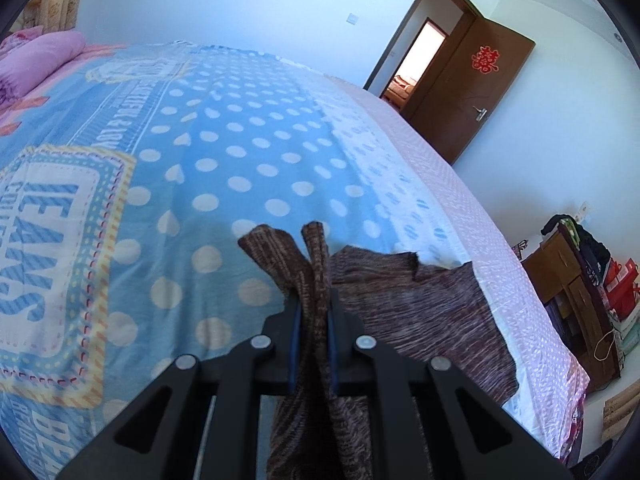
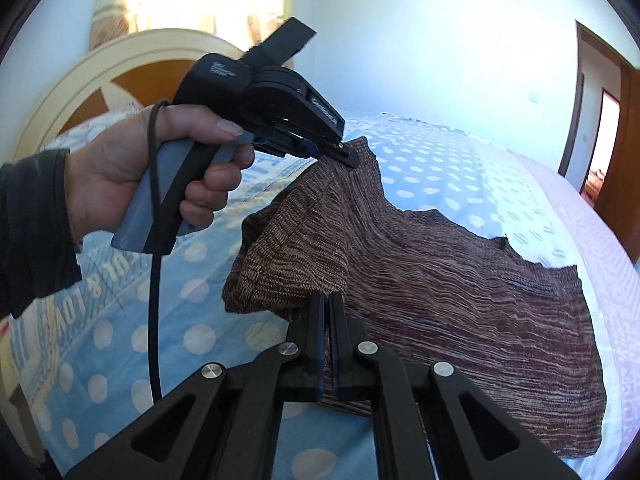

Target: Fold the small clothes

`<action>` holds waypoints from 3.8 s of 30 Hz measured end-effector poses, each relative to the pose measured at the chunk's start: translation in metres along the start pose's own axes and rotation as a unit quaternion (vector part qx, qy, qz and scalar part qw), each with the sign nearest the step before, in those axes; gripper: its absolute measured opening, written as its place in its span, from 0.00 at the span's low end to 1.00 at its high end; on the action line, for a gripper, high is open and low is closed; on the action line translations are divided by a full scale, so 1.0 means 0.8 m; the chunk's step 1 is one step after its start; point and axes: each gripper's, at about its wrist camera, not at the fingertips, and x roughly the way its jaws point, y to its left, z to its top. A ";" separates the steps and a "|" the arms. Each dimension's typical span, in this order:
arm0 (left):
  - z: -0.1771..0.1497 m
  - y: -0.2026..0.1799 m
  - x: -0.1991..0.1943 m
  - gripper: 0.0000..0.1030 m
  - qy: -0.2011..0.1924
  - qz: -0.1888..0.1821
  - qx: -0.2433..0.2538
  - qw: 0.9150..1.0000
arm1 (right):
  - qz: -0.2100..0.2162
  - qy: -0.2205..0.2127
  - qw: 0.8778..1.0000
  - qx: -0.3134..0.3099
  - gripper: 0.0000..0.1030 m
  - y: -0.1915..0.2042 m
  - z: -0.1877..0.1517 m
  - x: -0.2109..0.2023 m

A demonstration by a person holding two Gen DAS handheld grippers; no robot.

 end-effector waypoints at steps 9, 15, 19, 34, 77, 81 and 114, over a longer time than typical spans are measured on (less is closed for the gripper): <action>0.020 -0.055 0.002 0.11 -0.008 -0.024 0.005 1.000 | 0.027 -0.018 0.997 0.071 0.01 -0.056 0.004 -0.035; 0.033 -0.106 0.022 0.11 -0.004 -0.043 0.023 0.999 | 0.042 -0.029 0.991 0.123 0.01 -0.106 0.001 -0.065; 0.037 -0.138 0.040 0.11 0.003 -0.055 0.035 0.998 | 0.036 -0.028 0.988 0.148 0.01 -0.136 -0.013 -0.081; -0.002 -0.262 0.164 0.11 0.069 -0.057 0.093 0.992 | 0.031 0.025 0.941 0.335 0.01 -0.269 -0.117 -0.096; -0.196 -0.182 0.075 0.84 0.054 0.021 0.187 0.981 | -0.089 0.023 0.932 0.350 0.36 -0.310 -0.127 -0.132; -0.200 -0.187 0.075 0.87 0.052 0.021 0.196 0.979 | -0.098 -0.002 0.943 0.318 0.41 -0.343 -0.069 -0.123; -0.202 -0.179 0.065 0.97 0.041 0.007 0.196 0.980 | -0.021 0.032 0.980 0.196 0.20 -0.357 -0.025 -0.068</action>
